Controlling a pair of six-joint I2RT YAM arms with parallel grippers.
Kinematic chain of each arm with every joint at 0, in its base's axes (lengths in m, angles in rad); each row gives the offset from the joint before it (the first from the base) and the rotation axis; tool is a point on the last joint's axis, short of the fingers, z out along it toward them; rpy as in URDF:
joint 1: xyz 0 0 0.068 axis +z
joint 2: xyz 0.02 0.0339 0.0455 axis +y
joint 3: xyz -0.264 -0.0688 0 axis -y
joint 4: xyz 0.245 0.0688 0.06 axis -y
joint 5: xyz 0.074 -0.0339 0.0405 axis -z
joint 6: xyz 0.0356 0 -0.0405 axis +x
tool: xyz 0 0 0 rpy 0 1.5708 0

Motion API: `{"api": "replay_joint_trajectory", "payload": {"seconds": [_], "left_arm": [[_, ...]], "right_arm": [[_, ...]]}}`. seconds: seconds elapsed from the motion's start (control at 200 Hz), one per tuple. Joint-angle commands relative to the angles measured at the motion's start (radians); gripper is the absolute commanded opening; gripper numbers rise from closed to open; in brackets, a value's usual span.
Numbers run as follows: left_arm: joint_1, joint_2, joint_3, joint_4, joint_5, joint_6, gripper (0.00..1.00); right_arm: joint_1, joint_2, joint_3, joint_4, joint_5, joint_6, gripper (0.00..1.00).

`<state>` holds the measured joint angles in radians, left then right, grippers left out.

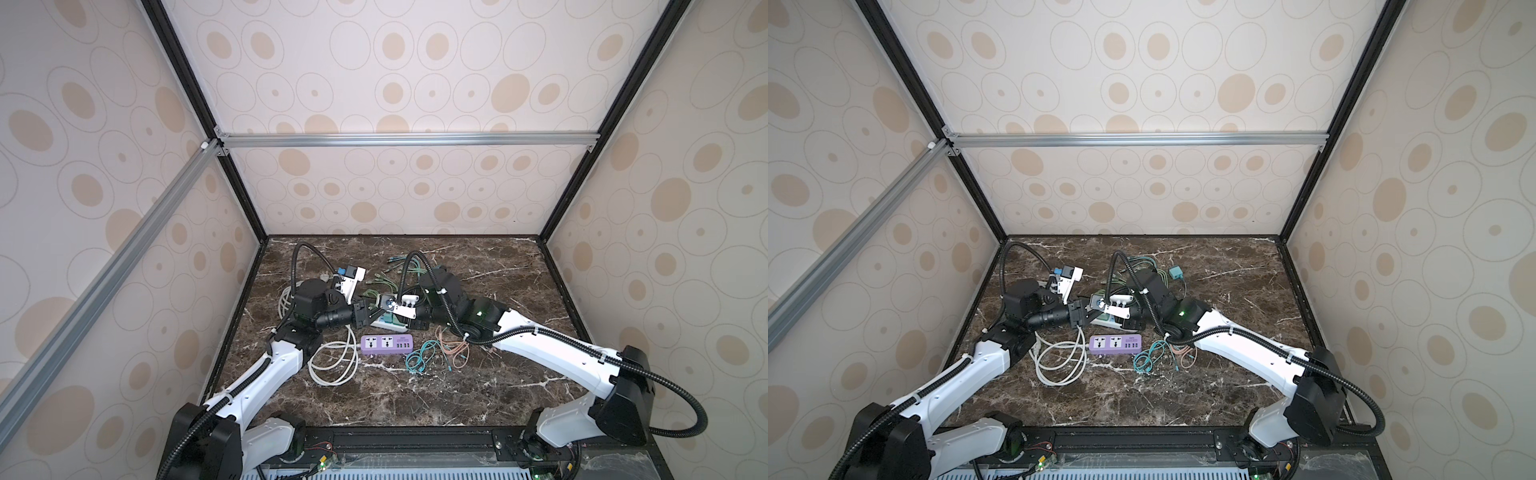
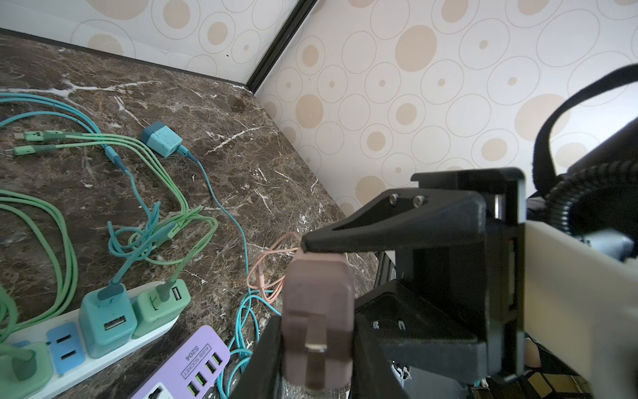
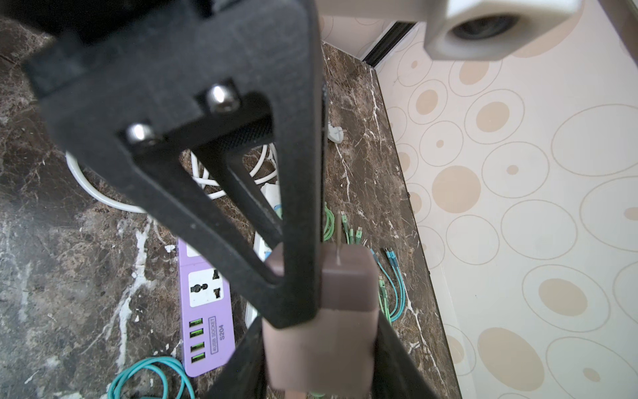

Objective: Insert the plug
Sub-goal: 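Close the left gripper on the pink charger held by the right gripper, then raise and rotate the pink charger prongs-down between both grippers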

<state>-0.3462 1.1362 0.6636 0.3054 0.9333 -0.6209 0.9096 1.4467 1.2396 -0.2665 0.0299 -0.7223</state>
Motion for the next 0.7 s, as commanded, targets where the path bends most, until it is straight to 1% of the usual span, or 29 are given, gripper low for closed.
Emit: {"api": "replay_joint_trajectory", "payload": {"seconds": [0.0, 0.09, 0.23, 0.35, 0.43, 0.47, 0.57, 0.64, 0.695], "left_arm": [[-0.007, -0.001, 0.043, 0.006, 0.012, 0.013, 0.21], [-0.007, -0.009, 0.043, 0.006, -0.001, 0.015, 0.19], [-0.007, -0.019, 0.044, 0.006, -0.033, 0.02, 0.12], [-0.007, -0.022, 0.045, 0.006, -0.059, 0.023, 0.11], [-0.004, -0.024, 0.054, -0.007, -0.077, 0.037, 0.1], [-0.005, -0.024, 0.06, -0.014, -0.086, 0.041, 0.09], [-0.003, -0.023, 0.076, -0.015, -0.108, 0.045, 0.06], [-0.004, -0.025, 0.083, -0.009, -0.144, 0.046, 0.04], [-0.004, -0.03, 0.081, 0.012, -0.179, 0.041, 0.02]], "right_arm": [[0.009, 0.008, -0.001, 0.054, 0.006, 0.015, 0.35], [0.01, -0.001, -0.012, 0.078, 0.023, 0.039, 0.41], [0.01, -0.021, -0.006, 0.076, 0.049, 0.121, 0.58], [0.009, -0.063, -0.025, 0.093, 0.053, 0.198, 0.69], [0.0, -0.096, -0.036, 0.089, 0.06, 0.275, 0.78], [-0.013, -0.108, -0.027, 0.062, 0.047, 0.32, 0.79], [-0.056, -0.145, -0.014, 0.001, -0.055, 0.428, 0.79], [-0.081, -0.182, -0.033, 0.003, -0.145, 0.503, 0.78], [-0.092, -0.21, -0.066, 0.044, -0.198, 0.564, 0.78]]}}
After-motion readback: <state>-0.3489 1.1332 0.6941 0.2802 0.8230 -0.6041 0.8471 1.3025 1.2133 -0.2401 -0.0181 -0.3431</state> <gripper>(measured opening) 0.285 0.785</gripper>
